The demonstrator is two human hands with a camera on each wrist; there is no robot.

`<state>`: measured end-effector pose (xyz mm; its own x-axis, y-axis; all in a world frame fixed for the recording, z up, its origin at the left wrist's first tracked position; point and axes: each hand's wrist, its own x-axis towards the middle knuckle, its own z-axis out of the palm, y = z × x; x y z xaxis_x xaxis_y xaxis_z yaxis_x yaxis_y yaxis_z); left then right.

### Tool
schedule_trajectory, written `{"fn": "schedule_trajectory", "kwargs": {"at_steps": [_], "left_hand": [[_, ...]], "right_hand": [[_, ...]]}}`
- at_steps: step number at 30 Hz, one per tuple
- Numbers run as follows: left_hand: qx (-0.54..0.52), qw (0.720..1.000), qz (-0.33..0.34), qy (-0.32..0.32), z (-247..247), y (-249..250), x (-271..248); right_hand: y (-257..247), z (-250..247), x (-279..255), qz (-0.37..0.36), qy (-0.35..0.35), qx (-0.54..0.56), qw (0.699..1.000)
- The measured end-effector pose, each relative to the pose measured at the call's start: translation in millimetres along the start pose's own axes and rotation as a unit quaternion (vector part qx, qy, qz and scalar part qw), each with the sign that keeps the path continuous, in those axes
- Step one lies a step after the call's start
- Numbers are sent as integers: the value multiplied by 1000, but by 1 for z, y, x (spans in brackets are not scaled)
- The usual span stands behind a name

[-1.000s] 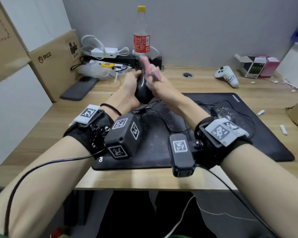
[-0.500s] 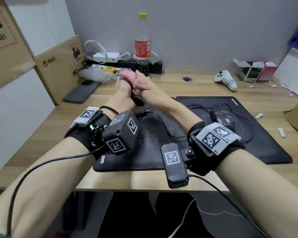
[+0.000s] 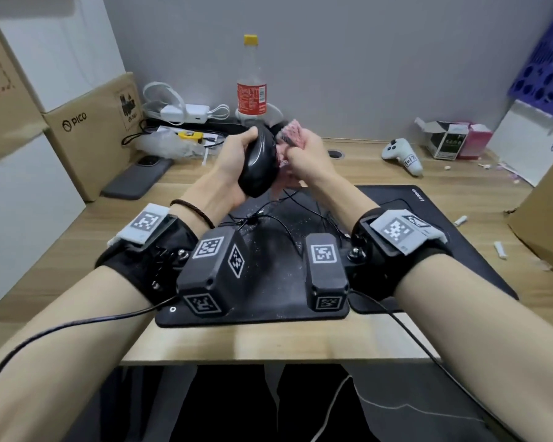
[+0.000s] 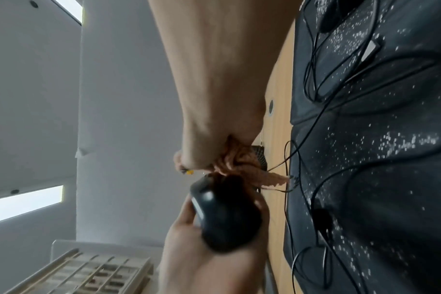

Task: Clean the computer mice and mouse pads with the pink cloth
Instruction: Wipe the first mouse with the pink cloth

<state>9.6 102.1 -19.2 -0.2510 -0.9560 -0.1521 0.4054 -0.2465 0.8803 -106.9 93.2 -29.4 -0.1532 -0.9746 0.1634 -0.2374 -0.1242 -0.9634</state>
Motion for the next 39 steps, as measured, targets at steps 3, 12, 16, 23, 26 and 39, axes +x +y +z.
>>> {"fn": "schedule_trajectory", "kwargs": {"at_steps": [3, 12, 16, 23, 26, 39], "left_hand": [[-60, 998, 12, 3, 8, -10, -2], [-228, 974, -6, 19, -21, -12, 4], [-127, 991, -26, -46, -11, -19, -6], [-91, 994, -18, -55, -11, -20, -3], [-89, 995, 4, -32, -9, -19, -1], [-161, 984, -36, 66, -20, 6, 9]], "right_hand": [[-18, 20, -12, -12, -65, 109, 992], [1, 31, -19, -140, -198, -143, 959], [-7, 28, -3, -124, -62, -108, 984], [-2, 33, 6, 53, -5, -36, 998], [0, 41, 4, 103, -34, 10, 994], [10, 36, -21, -234, -61, -88, 966]]}}
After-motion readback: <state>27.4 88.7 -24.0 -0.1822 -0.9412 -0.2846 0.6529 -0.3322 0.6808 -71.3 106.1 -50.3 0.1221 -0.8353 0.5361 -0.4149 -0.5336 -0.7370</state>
